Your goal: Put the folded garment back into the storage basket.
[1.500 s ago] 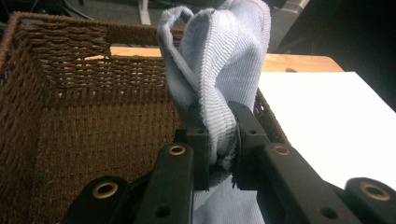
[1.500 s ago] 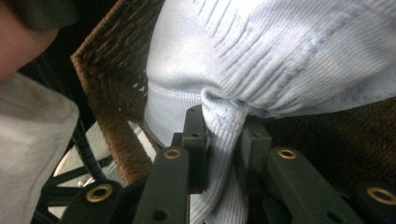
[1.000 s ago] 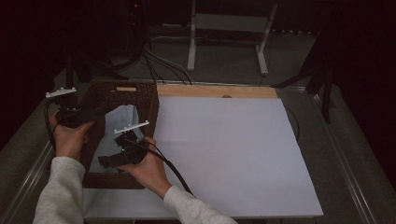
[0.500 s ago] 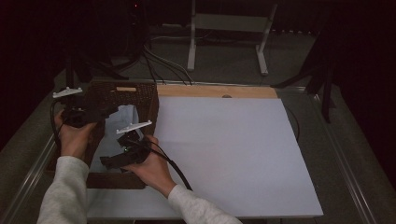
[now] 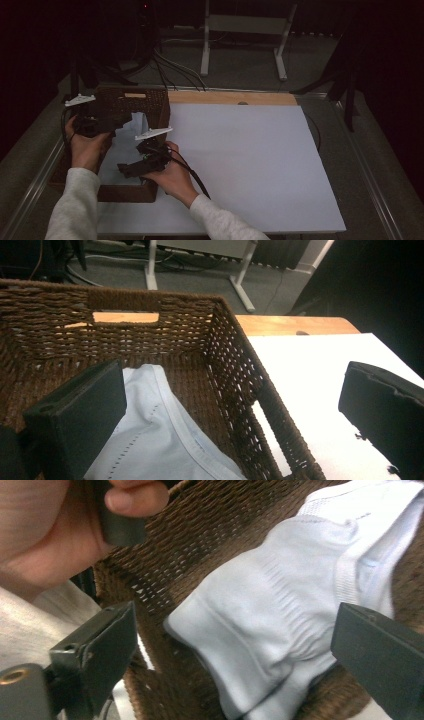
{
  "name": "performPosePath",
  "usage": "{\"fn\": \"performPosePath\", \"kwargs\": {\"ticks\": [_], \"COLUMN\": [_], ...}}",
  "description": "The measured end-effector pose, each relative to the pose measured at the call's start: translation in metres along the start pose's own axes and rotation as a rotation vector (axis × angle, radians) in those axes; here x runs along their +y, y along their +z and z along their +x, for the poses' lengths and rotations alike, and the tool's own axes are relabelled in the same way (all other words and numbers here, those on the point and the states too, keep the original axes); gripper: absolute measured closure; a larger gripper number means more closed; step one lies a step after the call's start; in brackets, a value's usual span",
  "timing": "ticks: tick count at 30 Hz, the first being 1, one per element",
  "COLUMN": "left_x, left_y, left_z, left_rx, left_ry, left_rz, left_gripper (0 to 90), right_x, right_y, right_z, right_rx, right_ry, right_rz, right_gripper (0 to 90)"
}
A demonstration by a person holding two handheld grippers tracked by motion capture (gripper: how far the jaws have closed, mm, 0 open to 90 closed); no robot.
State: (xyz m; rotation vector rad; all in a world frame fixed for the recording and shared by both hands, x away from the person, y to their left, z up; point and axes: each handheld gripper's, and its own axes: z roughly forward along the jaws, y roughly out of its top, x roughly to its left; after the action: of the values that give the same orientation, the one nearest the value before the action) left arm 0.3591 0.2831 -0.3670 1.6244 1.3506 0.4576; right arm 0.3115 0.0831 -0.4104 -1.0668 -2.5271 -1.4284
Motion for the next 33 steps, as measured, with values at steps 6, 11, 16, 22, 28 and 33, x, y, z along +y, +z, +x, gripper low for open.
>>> {"fn": "performPosePath", "kwargs": {"ticks": [6, 11, 16, 22, 28, 33], "left_x": [-0.002, -0.003, -0.005, -0.007, -0.009, -0.011], "left_y": [0.002, 0.003, 0.004, 0.005, 0.006, 0.007], "left_z": [-0.005, -0.011, -0.017, -0.025, -0.034, -0.043], "left_rx": [-0.012, -0.028, -0.054, -0.075, -0.087, -0.087], "left_ry": [0.002, 0.011, 0.024, 0.049, 0.078, 0.111], "left_rz": [-0.005, -0.005, -0.005, -0.007, -0.003, 0.003], "left_gripper": [0.1, 0.1, 0.1, 0.1, 0.0, 0.0], "right_x": [-0.001, -0.004, -0.006, -0.008, -0.012, -0.014], "right_y": [-0.009, -0.016, -0.022, -0.031, -0.036, -0.040], "right_z": [-0.008, -0.013, -0.019, -0.026, -0.033, -0.039], "right_rx": [-0.017, -0.029, -0.041, -0.055, -0.082, -0.086], "right_ry": [-0.007, -0.012, -0.010, -0.007, -0.033, -0.022], "right_rz": [-0.015, -0.028, -0.034, -0.049, -0.035, -0.044], "right_gripper": [4.5, 4.2, 4.1, 3.9, 3.9, 3.9]}}
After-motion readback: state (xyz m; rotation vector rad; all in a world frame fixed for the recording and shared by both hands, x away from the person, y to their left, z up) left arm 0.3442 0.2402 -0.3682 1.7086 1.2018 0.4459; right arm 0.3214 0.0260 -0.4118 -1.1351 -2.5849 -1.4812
